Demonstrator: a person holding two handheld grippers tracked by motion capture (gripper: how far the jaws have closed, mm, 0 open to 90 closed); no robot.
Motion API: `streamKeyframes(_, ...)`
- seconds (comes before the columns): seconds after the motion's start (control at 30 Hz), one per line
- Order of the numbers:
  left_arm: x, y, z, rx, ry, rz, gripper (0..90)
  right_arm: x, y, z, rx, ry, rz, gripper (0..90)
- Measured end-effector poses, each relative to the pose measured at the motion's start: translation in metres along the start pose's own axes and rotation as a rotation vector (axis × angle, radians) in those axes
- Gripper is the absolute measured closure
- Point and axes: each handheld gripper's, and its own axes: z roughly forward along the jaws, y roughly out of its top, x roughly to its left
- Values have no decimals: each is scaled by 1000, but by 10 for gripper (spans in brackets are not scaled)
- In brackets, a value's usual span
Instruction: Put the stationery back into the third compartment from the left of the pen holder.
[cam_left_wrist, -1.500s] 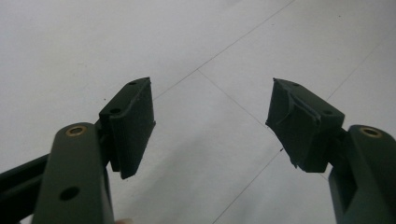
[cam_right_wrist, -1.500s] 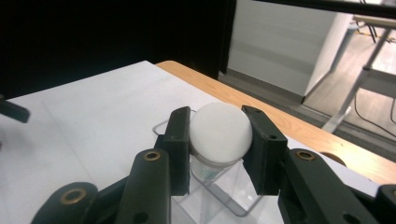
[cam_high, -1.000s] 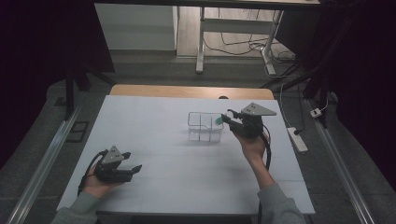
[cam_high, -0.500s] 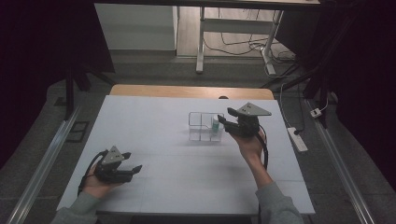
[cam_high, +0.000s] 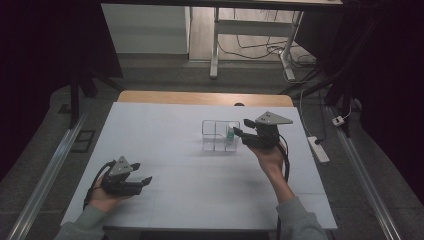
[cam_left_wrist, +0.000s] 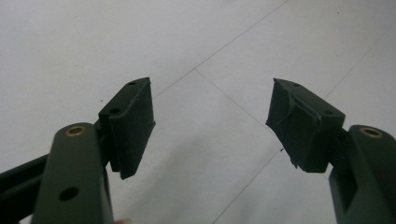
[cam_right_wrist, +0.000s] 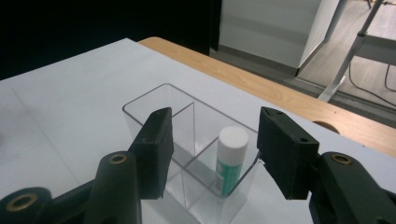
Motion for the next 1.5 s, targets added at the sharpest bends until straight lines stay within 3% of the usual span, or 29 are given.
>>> streamKeyframes(0.23, 2, 0, 1, 0, -4, -10, 308, -1, -8, -5, 34, 36, 13, 436)
streamKeyframes(0.93, 6, 0, 6, 6, -15, -9, 308, -6, -56, -41, 159, 50, 31, 384)
streamKeyframes(1.5, 6, 1, 8, 6, -20, -3, 306, -3, -95, -65, 217, 49, 35, 360)
